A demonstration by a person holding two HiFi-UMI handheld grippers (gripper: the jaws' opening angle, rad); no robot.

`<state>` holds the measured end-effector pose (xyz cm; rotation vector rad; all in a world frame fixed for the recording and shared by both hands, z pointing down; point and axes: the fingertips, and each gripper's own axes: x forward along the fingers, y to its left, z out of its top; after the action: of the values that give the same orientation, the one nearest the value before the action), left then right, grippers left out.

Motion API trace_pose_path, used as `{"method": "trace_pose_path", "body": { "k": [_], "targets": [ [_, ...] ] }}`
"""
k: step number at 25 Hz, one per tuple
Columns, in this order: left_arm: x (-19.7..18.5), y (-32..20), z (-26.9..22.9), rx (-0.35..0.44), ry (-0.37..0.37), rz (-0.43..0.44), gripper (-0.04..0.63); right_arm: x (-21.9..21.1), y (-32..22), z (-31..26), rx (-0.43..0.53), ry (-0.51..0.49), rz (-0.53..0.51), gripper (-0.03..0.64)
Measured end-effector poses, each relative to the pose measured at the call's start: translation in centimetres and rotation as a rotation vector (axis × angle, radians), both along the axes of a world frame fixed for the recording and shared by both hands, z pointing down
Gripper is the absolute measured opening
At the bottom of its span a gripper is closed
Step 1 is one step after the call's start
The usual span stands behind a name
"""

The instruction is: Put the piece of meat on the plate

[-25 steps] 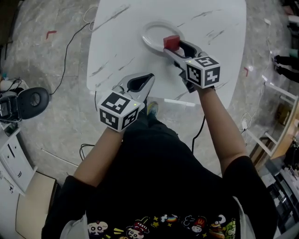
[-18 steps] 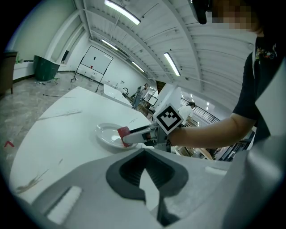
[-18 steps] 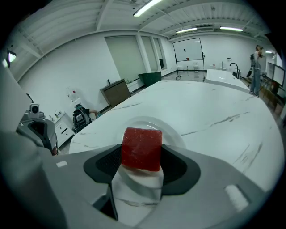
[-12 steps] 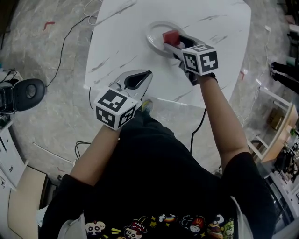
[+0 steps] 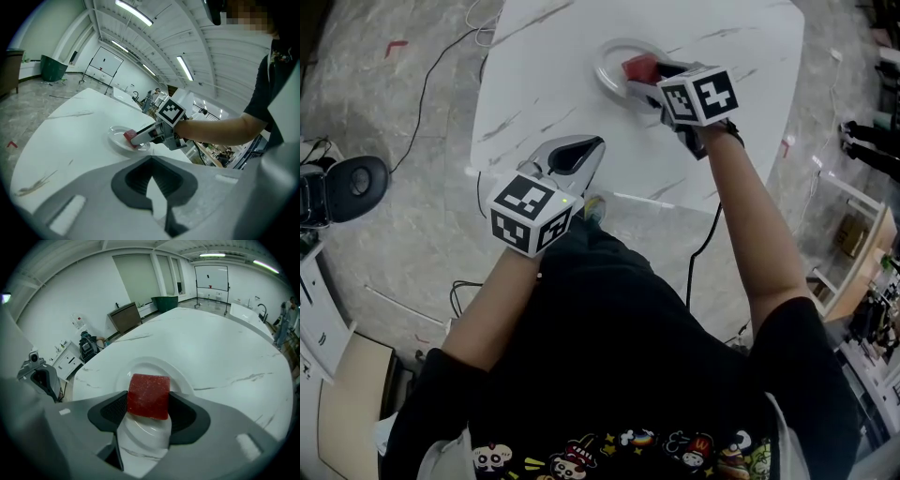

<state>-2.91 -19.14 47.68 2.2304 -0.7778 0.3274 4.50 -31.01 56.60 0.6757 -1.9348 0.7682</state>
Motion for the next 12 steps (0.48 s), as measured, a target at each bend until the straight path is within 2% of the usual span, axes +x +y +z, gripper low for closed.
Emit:
{"method": "trace_pose_path", "body": {
  "k": [6, 12],
  "targets": [
    [0.51, -0.02, -0.39, -0.009, 0.009, 0.027, 0.000, -0.16, 0.12, 0.34, -0.080, 0.055, -0.024, 0.296],
    [0.61, -0.21, -0.35, -0.006, 0.016, 0.031, 0.000, -0.20, 0.25, 0.72, -0.122, 0.110, -0.049, 0.298]
  ]
}}
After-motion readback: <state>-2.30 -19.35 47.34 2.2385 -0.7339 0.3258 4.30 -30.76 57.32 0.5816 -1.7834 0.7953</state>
